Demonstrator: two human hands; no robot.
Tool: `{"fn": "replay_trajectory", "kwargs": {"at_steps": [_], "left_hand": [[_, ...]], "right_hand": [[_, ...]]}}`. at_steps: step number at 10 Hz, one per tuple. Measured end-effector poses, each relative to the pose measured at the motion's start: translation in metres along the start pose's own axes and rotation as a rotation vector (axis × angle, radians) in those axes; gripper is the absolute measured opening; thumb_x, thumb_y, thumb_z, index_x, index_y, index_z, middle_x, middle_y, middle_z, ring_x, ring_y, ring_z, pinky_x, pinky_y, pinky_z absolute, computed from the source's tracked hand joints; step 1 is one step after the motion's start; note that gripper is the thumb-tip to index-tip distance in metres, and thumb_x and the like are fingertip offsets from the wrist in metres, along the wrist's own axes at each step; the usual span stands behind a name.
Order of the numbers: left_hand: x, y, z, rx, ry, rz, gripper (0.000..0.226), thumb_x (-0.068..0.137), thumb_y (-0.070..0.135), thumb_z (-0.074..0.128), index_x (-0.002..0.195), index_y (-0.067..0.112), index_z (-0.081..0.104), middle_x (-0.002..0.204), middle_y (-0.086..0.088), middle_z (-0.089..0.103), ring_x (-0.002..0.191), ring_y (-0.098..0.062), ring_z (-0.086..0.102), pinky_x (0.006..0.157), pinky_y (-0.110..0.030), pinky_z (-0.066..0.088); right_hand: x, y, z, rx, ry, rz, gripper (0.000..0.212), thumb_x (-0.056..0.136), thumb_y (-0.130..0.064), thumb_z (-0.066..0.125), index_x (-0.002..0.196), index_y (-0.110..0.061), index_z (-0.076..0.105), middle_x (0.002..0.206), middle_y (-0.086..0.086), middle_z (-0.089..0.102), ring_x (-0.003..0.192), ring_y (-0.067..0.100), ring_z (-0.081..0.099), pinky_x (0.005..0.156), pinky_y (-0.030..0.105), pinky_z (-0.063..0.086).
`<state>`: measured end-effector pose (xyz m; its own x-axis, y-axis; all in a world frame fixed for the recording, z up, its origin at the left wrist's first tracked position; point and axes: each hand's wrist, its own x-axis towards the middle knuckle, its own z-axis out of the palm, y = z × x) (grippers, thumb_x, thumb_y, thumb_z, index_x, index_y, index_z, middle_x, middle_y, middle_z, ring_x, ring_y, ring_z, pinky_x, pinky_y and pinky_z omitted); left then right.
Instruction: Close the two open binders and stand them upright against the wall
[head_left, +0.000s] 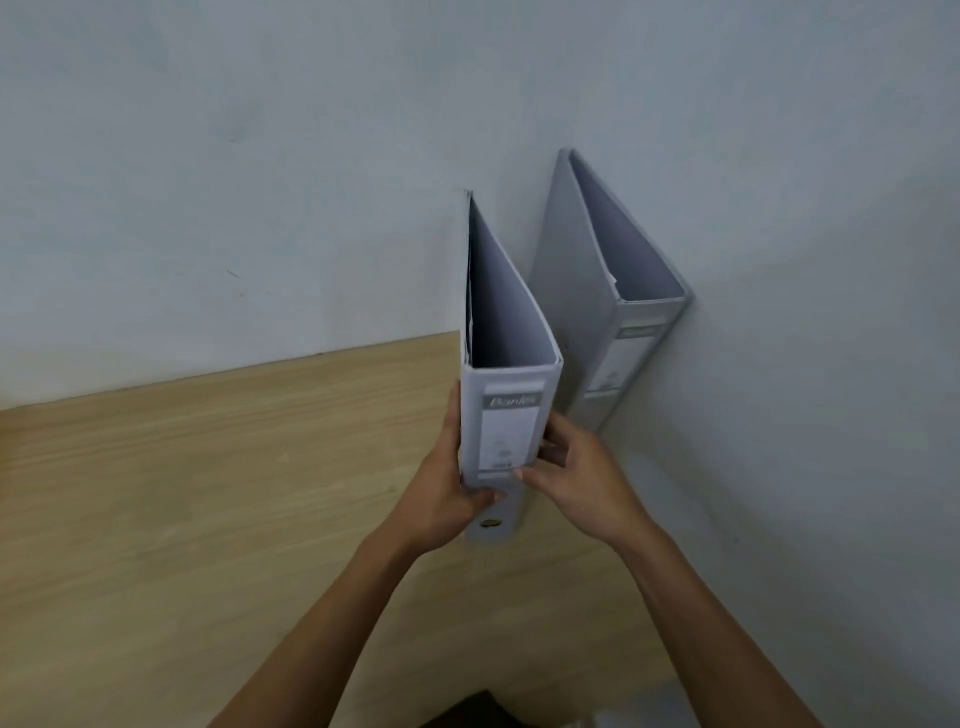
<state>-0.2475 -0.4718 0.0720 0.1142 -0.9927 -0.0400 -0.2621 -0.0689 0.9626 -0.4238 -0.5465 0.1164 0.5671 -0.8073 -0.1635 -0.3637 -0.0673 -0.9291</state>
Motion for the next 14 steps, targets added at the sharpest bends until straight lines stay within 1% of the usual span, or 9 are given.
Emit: {"fn": "replay_trajectory", "kwargs": {"at_steps": [2, 3, 4, 6, 8, 10, 11, 13, 14], "left_hand": [[0.024, -0.005, 0.028, 0.111, 0.016, -0.030, 0.108, 0.078, 0.008, 0.081, 0.160, 0.006, 0.010, 0.155, -0.004, 0.041, 0.131, 0.000, 0.044, 0.096, -0.003, 0.042], [0.040, -0.001, 0.033, 0.139, 0.032, -0.037, 0.112, 0.077, 0.004, 0.080, 0.161, 0.011, 0.006, 0.162, -0.006, 0.032, 0.143, -0.013, 0.039, 0.112, -0.030, 0.043], [0.056, 0.001, 0.033, 0.169, 0.041, -0.023, 0.114, 0.076, 0.002, 0.080, 0.161, 0.012, 0.004, 0.164, -0.008, 0.027, 0.147, -0.019, 0.035, 0.115, -0.040, 0.040], [0.091, 0.007, 0.032, 0.211, 0.042, -0.024, 0.118, 0.076, -0.002, 0.079, 0.160, 0.011, -0.001, 0.165, -0.010, 0.022, 0.150, -0.021, 0.030, 0.117, -0.044, 0.038], [0.120, -0.001, 0.028, 0.220, 0.014, -0.035, 0.114, 0.077, -0.002, 0.077, 0.161, 0.013, 0.000, 0.162, -0.008, 0.029, 0.147, -0.018, 0.034, 0.111, -0.022, 0.041], [0.129, -0.012, 0.027, 0.220, -0.012, -0.036, 0.112, 0.077, 0.003, 0.079, 0.160, 0.012, 0.003, 0.160, -0.007, 0.031, 0.143, -0.013, 0.037, 0.097, 0.002, 0.038], [0.128, -0.011, 0.026, 0.218, -0.012, -0.031, 0.113, 0.078, 0.004, 0.079, 0.161, 0.012, 0.002, 0.162, -0.007, 0.029, 0.145, -0.015, 0.035, 0.103, -0.005, 0.039], [0.121, -0.003, 0.024, 0.223, -0.011, -0.067, 0.123, 0.078, 0.004, 0.079, 0.161, 0.025, -0.009, 0.166, -0.006, 0.022, 0.151, -0.026, 0.029, 0.114, -0.050, 0.042], [0.108, -0.001, 0.021, 0.188, -0.011, -0.062, 0.127, 0.079, 0.012, 0.080, 0.156, 0.040, -0.017, 0.169, 0.003, 0.011, 0.152, -0.026, 0.023, 0.116, -0.045, 0.038]], "right_hand": [[-0.001, 0.032, -0.018, 0.033, 0.101, 0.028, 0.055, 0.080, -0.021, 0.075, 0.116, -0.062, 0.063, 0.120, -0.026, 0.071, 0.118, 0.002, 0.066, 0.094, 0.026, 0.057], [0.008, 0.046, -0.027, 0.066, 0.170, 0.019, 0.052, 0.082, -0.012, 0.075, 0.125, -0.041, 0.068, 0.117, -0.022, 0.074, 0.112, 0.000, 0.068, 0.093, 0.022, 0.057], [0.021, 0.053, -0.037, 0.103, 0.208, 0.012, 0.050, 0.081, -0.009, 0.076, 0.129, -0.024, 0.069, 0.112, -0.018, 0.077, 0.108, 0.002, 0.071, 0.091, 0.017, 0.056], [0.049, 0.054, -0.043, 0.127, 0.395, 0.059, 0.031, 0.079, -0.013, 0.083, 0.099, -0.030, 0.067, 0.099, -0.009, 0.076, 0.091, 0.004, 0.073, 0.081, 0.021, 0.059], [0.066, 0.060, -0.040, 0.062, 0.456, 0.120, 0.019, 0.081, -0.028, 0.081, 0.079, -0.021, 0.063, 0.080, 0.000, 0.070, 0.078, 0.016, 0.069, 0.071, 0.035, 0.061], [0.069, 0.067, -0.037, 0.083, 0.516, 0.110, 0.021, 0.080, -0.028, 0.082, 0.078, -0.019, 0.064, 0.077, -0.003, 0.070, 0.073, 0.007, 0.067, 0.064, 0.016, 0.052], [0.069, 0.064, -0.035, 0.078, 0.517, 0.107, 0.020, 0.081, -0.028, 0.082, 0.079, -0.018, 0.065, 0.076, -0.005, 0.070, 0.071, 0.003, 0.066, 0.063, 0.015, 0.052], [0.069, 0.061, -0.036, 0.059, 0.480, 0.152, 0.013, 0.084, -0.024, 0.078, 0.082, -0.022, 0.065, 0.082, -0.004, 0.072, 0.080, 0.013, 0.070, 0.071, 0.028, 0.059], [0.064, 0.062, -0.035, 0.075, 0.451, 0.217, 0.016, 0.084, -0.010, 0.069, 0.081, -0.024, 0.062, 0.088, 0.001, 0.071, 0.088, 0.022, 0.071, 0.079, 0.040, 0.061]]}}
